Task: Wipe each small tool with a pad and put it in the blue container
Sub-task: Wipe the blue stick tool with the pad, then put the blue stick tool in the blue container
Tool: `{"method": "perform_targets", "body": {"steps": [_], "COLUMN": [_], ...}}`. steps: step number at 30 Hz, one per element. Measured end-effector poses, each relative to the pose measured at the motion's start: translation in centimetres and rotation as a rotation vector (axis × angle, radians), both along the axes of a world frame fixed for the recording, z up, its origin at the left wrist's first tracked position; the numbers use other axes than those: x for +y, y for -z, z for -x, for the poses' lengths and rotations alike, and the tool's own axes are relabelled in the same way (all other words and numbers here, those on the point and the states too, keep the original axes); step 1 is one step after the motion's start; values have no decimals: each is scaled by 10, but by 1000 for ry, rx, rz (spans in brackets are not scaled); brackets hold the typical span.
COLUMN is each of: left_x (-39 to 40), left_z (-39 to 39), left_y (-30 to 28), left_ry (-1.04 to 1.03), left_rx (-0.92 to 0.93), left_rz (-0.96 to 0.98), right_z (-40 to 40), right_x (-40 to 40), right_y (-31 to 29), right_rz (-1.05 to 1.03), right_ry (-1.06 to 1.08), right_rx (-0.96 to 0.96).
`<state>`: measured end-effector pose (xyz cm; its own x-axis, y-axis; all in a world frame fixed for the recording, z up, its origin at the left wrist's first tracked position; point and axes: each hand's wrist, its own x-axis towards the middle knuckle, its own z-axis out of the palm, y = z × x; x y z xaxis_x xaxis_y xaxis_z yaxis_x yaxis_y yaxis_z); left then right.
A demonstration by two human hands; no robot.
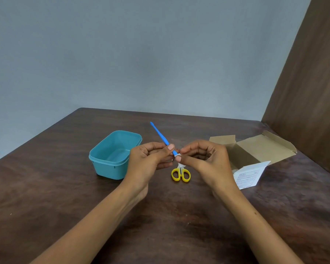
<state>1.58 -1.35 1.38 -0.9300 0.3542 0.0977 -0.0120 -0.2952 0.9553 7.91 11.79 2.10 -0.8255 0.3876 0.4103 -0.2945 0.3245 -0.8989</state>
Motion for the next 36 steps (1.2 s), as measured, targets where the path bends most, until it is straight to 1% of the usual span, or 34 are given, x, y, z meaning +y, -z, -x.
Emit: {"method": "perform_targets", "body": {"steps": [8,13,17,20,24,26,32,36], "left_x": [-1,-1,-2,-2,-8,-11,-37,-69], "left_z": [0,0,2,2,5,7,16,35], "left_y": [-2,-1,-2,-4,-10,-13,-38,-61], "left_ry": [27,31,37,33,-33,-47,45,34], "left_rx": [-25,-36,-45,-41,15,45,114,135], "left_rz": [-22,-9,-24,-41,-46,10,340,542], "right_z": [-1,0,0,0,1,3,10,10], "right_x": [4,0,4,8,13,12,6,2], "right_y": [-2,1,-2,-3,0,4,17,20], "right_rz": [34,-23,-27,9,-32,-93,-417,-477], "right_ry": [-10,12,-16,-55,-112,-102,61,39], "right_rx": [-21,14,4,-23,-121,-146,-92,-48]}}
